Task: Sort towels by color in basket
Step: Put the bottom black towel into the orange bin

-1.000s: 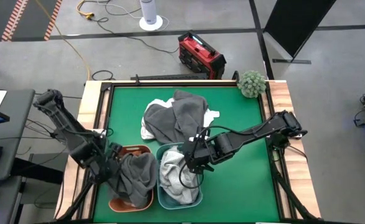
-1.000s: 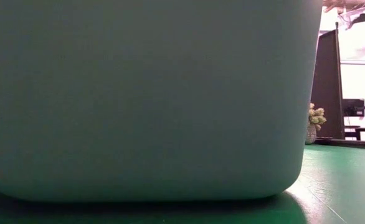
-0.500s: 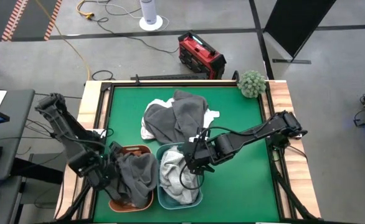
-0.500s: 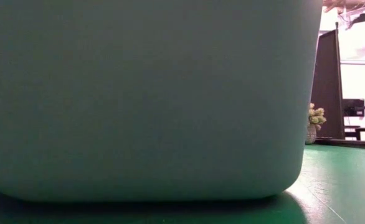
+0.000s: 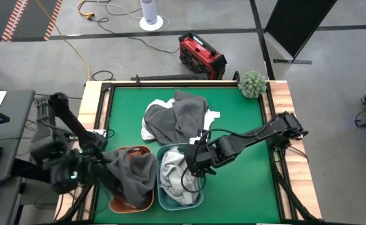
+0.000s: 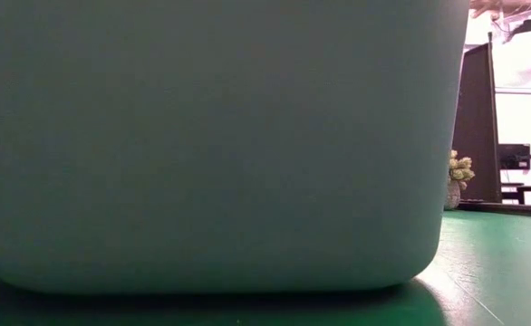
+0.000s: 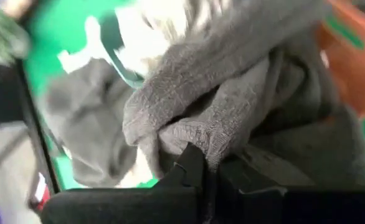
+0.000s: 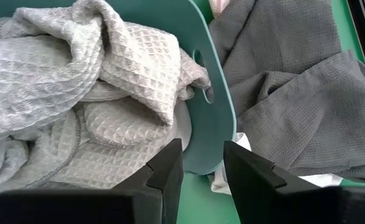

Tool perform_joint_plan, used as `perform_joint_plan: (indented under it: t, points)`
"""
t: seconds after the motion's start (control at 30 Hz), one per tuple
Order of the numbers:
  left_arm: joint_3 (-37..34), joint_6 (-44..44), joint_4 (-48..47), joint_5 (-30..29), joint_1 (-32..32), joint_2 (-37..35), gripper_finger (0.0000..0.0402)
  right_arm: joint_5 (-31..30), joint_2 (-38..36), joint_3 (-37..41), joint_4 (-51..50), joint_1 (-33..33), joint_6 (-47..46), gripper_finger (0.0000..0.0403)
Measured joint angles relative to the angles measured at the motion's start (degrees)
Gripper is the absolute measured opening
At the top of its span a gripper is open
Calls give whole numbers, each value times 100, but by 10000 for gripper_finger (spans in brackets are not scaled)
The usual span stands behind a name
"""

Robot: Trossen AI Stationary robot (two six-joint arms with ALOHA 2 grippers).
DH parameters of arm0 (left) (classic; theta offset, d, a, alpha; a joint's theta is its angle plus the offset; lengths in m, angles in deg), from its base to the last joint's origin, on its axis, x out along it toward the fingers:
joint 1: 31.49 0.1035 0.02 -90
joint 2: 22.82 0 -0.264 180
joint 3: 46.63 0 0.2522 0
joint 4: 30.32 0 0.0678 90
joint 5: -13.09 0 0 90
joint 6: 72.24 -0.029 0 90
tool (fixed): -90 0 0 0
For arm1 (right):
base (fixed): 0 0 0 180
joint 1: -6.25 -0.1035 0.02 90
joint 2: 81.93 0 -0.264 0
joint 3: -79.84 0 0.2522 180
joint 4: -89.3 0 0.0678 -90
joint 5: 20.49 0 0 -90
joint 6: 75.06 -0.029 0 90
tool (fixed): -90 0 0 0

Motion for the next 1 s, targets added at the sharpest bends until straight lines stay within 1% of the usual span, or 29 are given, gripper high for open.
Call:
perform_joint_plan:
  t: [0.13, 0.2, 0.27, 0.33, 0.5, 0.6, 0.63, 0.77, 0.83, 1.0]
  points:
    - [256, -32, 14, -895, -393, -4, 1, -30, 0, -1, 42, -18, -4, 147]
    - [269, -89, 18, -1119, -491, -3, 1, -160, 0, 1, 280, -39, 9, 147]
    - [269, -87, 20, -1164, -533, 1, 1, -270, 0, -1, 796, -51, 161, 147]
    - [269, -27, 20, -1183, -538, 1, 1, -278, 0, 13, 1607, -50, 446, 147]
    - [269, 274, 23, -1532, -536, 1, 0, -254, -2, 670, 4581, -39, 1740, 147]
    - [269, 694, 3, -1774, -536, -2, 0, 96, 92, 1048, 6056, 39, 2317, 147]
    - [269, 856, -25, -1876, -536, -2, 0, 227, 156, 1097, 6413, 65, 2463, 147]
    - [268, 1468, -181, -2175, -535, -4, 1, 517, 688, 964, 7171, 121, 2794, 147]
    - [231, 1584, -166, -2278, -510, -28, 1, 684, 1006, 749, 7372, 158, 2927, 147]
    - [-113, 1922, -185, -2297, -394, -215, 1, 1589, 1720, -24, 7710, 186, 3418, 147]
